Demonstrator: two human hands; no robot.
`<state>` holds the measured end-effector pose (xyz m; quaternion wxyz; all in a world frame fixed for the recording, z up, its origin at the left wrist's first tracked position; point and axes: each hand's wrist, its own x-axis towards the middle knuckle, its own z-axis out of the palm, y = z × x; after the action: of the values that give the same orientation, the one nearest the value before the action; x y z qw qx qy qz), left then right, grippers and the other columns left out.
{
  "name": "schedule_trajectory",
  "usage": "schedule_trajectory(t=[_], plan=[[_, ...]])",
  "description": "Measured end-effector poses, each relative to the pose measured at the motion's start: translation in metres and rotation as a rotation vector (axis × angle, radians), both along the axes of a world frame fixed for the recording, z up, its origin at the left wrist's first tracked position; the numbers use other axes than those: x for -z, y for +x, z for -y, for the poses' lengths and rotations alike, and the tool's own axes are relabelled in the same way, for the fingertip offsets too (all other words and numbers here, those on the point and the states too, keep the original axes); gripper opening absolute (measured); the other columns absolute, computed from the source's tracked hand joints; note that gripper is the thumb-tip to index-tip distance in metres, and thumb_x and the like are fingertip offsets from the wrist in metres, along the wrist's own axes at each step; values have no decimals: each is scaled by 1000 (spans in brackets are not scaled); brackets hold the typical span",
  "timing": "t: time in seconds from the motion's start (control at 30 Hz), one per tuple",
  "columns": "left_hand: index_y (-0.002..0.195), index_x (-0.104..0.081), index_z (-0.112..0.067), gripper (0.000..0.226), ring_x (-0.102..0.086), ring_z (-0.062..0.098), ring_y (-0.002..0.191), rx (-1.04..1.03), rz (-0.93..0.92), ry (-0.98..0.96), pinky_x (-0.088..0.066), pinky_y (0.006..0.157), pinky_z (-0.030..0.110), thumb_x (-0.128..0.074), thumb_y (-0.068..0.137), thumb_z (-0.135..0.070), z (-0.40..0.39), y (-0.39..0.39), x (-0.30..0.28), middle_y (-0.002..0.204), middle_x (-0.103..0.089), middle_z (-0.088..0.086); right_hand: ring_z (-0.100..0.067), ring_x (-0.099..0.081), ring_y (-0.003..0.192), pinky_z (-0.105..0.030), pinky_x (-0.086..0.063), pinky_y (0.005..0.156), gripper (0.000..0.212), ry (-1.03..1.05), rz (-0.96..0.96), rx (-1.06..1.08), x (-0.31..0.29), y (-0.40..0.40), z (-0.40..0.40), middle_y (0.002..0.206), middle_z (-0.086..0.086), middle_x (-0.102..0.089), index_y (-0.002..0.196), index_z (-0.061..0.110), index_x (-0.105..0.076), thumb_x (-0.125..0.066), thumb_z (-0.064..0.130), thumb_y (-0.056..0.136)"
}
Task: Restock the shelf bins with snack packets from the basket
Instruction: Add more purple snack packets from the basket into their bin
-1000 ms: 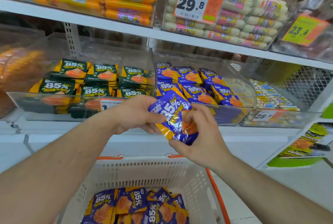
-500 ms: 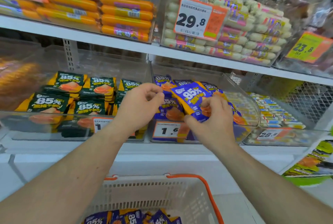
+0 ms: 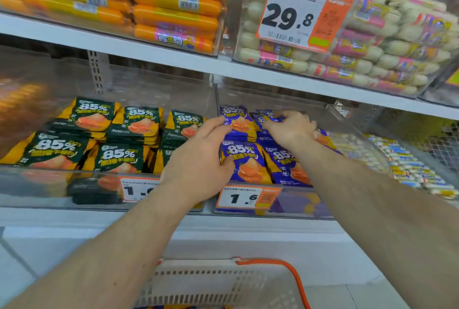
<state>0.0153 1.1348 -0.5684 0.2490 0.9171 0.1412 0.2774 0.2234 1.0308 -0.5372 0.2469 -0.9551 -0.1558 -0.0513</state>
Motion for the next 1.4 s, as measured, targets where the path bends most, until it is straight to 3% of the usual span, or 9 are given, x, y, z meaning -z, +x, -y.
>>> schedule_trajectory(t=[0.27, 0.43, 0.6, 0.8, 0.93, 1.17, 1.3, 1.4], plan=[[147, -36, -30, 62, -44, 6, 129, -8, -1, 18, -54, 91, 36, -61, 90, -31, 1, -1, -1, 156, -21, -21, -40, -28, 138, -51, -27, 110, 68, -167, -72, -52, 11, 9, -16, 151, -13, -35, 138, 40, -52, -57, 71, 78], [147, -35, -31, 62, -43, 6, 129, 5, -12, 3, -55, 88, 37, -61, 91, -31, 1, -1, 0, 156, -19, -22, -40, -21, 142, -56, -22, 112, 66, -229, -104, -94, 9, 11, -9, 158, -8, -26, 142, 44, -44, -61, 47, 78], [146, -36, -30, 62, -47, 6, 126, -7, -10, 1, -54, 88, 34, -61, 90, -32, 3, -1, -1, 156, -19, -23, -33, -45, 129, -46, -46, 102, 65, -204, -56, -188, 13, 9, -6, 141, -2, -53, 134, 40, -56, -65, 41, 70], [146, -37, -29, 61, -47, 5, 125, 4, -9, -16, -55, 88, 36, -61, 90, -31, 3, -2, -2, 156, -20, -22, -32, -49, 127, -39, -53, 93, 64, -293, -24, -241, 14, 15, -8, 146, -4, -49, 143, 33, -48, -60, 35, 80], [146, -36, -29, 61, -46, 6, 125, 7, -13, -17, -55, 87, 37, -61, 91, -31, 3, -2, -2, 156, -20, -21, -34, -36, 139, -40, -45, 100, 62, -334, -33, -232, 15, 23, -11, 157, -5, -35, 150, 32, -36, -52, 33, 90], [146, -37, -29, 61, -49, 6, 123, 7, -17, -25, -54, 87, 37, -61, 90, -30, 3, -2, -3, 155, -20, -22, -36, -27, 144, -48, -38, 110, 60, -413, -50, -238, 14, 22, -12, 160, -5, -28, 152, 36, -31, -44, 29, 94], [146, -38, -29, 61, -49, 6, 124, 22, -14, -34, -53, 89, 36, -61, 90, -31, 3, -1, -2, 155, -21, -22, -35, -23, 143, -52, -32, 111, 54, -403, -9, -217, 9, 15, -5, 158, -5, -31, 149, 39, -34, -41, 28, 97], [142, -46, -22, 56, -44, 13, 131, 25, 70, -31, -49, 98, 44, -62, 88, -27, 1, -3, 1, 154, -32, -11, -33, -22, 143, -50, -29, 111, 51, -320, 44, -197, -1, -1, 1, 155, -5, -36, 149, 35, -38, -41, 25, 99]])
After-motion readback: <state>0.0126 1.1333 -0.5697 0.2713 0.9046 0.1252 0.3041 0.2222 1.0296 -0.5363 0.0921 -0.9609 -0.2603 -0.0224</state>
